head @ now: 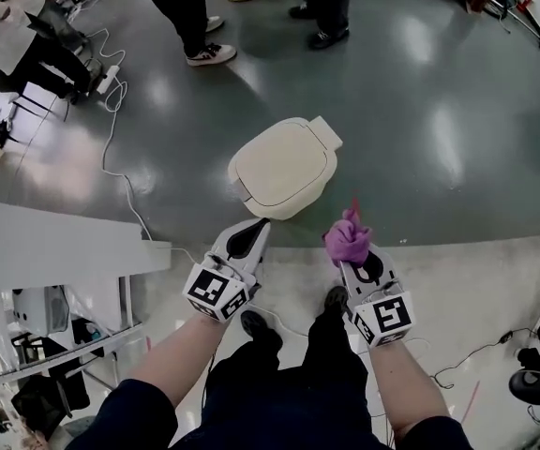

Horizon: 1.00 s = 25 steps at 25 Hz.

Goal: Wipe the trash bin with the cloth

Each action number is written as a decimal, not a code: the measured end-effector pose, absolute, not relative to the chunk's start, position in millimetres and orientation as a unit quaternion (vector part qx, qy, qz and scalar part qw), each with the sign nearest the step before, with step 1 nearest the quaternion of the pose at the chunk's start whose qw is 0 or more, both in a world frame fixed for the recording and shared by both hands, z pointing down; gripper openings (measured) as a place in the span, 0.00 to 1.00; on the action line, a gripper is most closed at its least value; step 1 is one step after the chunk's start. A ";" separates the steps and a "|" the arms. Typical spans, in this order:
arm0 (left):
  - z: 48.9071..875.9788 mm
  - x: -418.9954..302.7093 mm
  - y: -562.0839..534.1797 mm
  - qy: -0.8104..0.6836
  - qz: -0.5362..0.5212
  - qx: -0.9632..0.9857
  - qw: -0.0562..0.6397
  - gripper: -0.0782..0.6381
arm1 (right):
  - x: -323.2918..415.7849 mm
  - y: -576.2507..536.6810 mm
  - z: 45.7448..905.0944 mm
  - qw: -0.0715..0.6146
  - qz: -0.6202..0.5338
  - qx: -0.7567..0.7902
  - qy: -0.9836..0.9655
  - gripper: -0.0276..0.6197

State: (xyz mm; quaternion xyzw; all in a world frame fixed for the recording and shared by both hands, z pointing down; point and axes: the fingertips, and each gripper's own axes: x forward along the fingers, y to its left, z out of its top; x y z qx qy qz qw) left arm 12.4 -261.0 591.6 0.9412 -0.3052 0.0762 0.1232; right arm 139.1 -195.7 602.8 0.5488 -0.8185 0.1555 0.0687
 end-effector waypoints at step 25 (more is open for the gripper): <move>761.0 6.7 -338.7 -0.300 0.160 0.933 0.118 0.09 | 164.2 -354.6 866.9 0.118 0.205 0.605 -0.760 0.16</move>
